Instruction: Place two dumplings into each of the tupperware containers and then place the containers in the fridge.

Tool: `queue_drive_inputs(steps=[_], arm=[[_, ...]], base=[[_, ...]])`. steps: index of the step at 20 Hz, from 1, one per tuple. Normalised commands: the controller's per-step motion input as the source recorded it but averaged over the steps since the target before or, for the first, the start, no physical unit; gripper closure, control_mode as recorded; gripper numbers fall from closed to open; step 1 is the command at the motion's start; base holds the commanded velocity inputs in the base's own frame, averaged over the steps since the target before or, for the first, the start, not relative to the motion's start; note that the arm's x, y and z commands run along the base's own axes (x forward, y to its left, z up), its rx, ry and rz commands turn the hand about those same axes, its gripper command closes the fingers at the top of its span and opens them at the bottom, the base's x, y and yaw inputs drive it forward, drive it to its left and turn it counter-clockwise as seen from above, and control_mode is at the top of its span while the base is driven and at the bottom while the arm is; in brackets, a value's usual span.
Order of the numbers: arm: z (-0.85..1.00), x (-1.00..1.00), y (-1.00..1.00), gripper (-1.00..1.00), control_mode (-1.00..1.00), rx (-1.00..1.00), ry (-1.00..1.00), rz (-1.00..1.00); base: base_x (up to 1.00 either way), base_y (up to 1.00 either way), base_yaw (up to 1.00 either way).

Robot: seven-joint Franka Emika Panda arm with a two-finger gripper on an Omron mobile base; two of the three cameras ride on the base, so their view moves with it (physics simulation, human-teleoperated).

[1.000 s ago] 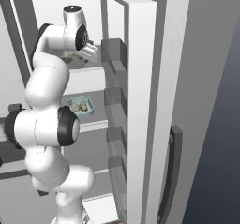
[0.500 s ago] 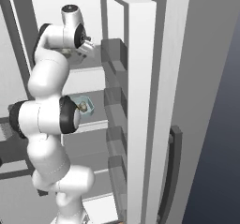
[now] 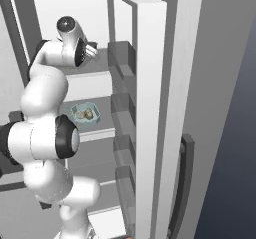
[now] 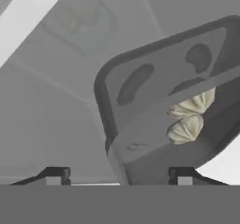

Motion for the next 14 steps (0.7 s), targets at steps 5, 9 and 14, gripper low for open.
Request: queue_drive_inputs(steps=[5, 9, 14], arm=[[0.58, -0.70, -0.62, -1.00, -1.00, 0.17, -0.10, 0.01], [0.19, -1.00, -0.16, -1.00, -1.00, 0.00, 0.00, -0.16], [-0.25, -1.00, -0.05, -1.00, -1.00, 0.00, 0.01, -0.46]], base=[[0.00, 0.00, 0.00], [0.00, 0.00, 0.00], [0.00, 0.00, 0.00]])
